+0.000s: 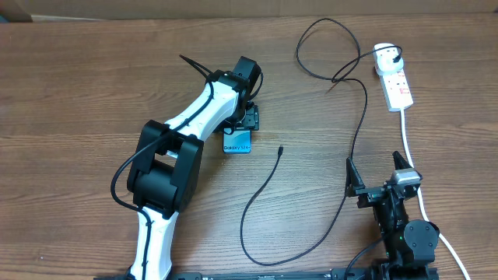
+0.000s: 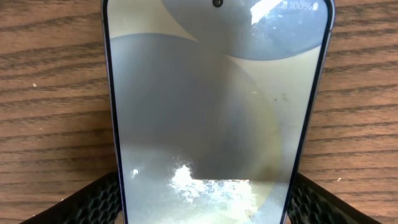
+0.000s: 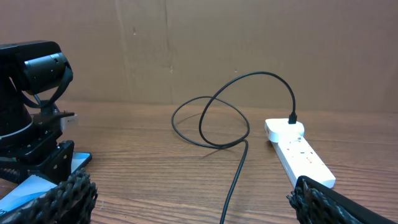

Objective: Plug charger to phone and switch on socket
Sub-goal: 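Close the left gripper on the phone's top edge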

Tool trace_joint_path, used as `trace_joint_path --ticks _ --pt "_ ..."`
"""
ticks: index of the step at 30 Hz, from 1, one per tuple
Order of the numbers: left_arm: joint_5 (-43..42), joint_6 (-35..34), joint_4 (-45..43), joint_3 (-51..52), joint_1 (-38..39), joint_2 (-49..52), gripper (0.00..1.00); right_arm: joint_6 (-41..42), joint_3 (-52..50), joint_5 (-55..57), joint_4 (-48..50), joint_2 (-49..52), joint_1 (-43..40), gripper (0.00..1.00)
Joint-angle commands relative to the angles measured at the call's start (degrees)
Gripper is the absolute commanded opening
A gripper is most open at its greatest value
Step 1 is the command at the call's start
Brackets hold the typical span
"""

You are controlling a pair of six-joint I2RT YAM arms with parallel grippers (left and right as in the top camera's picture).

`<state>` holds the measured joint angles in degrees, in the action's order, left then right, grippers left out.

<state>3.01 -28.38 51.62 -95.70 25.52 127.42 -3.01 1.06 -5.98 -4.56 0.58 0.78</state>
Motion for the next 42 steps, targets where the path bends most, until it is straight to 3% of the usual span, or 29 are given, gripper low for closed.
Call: trace_joint_path --ticks 1,16,24,29,31,34,42 --pt "1.4 0.1 0.6 1.7 0.3 0.7 0.79 -0.3 -0.6 0.4 0.2 -0.4 -0.2 1.00" --pt "1.3 0.1 0.9 1.6 0.3 0.7 0.77 -0.3 -0.6 0.4 0.2 -0.4 -0.2 1.00" --pt "0.4 0.1 1.0 1.3 0.3 0.7 0.88 -0.3 -0.6 0.4 0.2 -0.4 -0.2 1.00" --pt "0.4 0.1 1.0 1.3 0.3 0.7 0.80 -0.3 -0.6 0.4 0.2 -0.4 -0.2 1.00" --pt "0.3 0.1 1.1 1.3 0.3 0.7 0.93 -0.3 -0.6 0.4 0.2 -0.4 -0.2 1.00" --pt "0.4 0.1 1.1 1.3 0.3 0.7 0.79 -0.3 -0.6 0.4 0.2 -0.4 -0.2 1.00" --pt "0.3 0.1 1.0 1.3 0.4 0.7 0.79 -0.3 -0.6 0.4 0.2 -0.4 -0.2 1.00"
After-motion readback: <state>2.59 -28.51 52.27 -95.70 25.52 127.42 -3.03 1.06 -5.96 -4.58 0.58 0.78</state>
